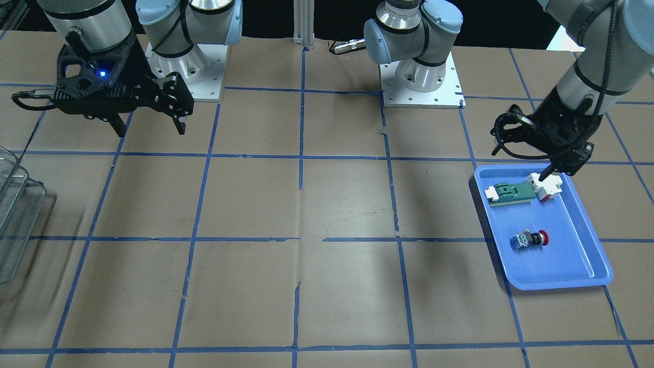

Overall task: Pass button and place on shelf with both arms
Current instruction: 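Move the left gripper down over the red button in the blue tray, then close the left gripper on the red button's cap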

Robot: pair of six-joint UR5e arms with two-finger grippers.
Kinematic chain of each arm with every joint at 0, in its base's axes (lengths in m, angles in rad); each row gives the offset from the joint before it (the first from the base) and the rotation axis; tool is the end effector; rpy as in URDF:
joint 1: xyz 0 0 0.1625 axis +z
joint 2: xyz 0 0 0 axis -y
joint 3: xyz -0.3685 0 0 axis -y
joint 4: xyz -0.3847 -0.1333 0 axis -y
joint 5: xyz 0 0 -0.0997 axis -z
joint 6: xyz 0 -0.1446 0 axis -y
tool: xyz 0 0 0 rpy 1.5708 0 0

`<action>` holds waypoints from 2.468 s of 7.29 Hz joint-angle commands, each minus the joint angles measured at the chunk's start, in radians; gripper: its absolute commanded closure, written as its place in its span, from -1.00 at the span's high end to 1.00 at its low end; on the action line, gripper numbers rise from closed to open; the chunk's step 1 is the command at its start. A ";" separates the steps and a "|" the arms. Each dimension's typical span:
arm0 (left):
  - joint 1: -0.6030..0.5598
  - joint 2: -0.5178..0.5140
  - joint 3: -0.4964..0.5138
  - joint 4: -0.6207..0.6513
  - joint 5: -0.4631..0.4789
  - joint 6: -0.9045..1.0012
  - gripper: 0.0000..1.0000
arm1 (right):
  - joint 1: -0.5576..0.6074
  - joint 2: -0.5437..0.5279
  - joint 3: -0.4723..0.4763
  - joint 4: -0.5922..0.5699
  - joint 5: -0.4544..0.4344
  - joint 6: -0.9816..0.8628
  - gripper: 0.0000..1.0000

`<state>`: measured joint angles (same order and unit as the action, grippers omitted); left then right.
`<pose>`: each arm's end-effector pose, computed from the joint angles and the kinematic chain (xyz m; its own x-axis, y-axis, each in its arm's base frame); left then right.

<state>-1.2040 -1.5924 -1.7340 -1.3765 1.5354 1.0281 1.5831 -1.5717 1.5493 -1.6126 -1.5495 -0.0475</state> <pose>0.0455 -0.5044 0.3167 -0.7889 0.6144 0.0102 0.6138 0.7887 -0.0352 0.1424 -0.4913 0.4017 -0.9980 -0.0610 -0.0182 -0.0597 0.9961 -0.0651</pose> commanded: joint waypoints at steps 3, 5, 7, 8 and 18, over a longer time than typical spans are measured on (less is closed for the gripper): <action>0.145 -0.208 -0.062 0.331 -0.008 0.521 1.00 | 0.000 0.001 0.000 0.000 -0.001 0.000 1.00; 0.147 -0.320 -0.062 0.451 -0.014 0.596 1.00 | 0.000 0.004 0.002 -0.001 -0.001 0.000 1.00; 0.159 -0.375 -0.067 0.487 0.002 0.645 1.00 | 0.000 0.004 0.002 0.000 -0.001 0.000 1.00; 0.178 -0.403 -0.068 0.494 0.000 0.659 1.00 | 0.000 0.007 0.002 -0.003 -0.001 0.000 1.00; 0.248 -0.442 -0.102 0.488 -0.015 0.682 0.45 | 0.000 0.010 0.003 -0.001 0.000 0.000 1.00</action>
<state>-0.9516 -2.0332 -1.8396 -0.8892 1.5208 1.7095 1.5831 -1.5616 1.5523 -1.6138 -1.5493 -0.0476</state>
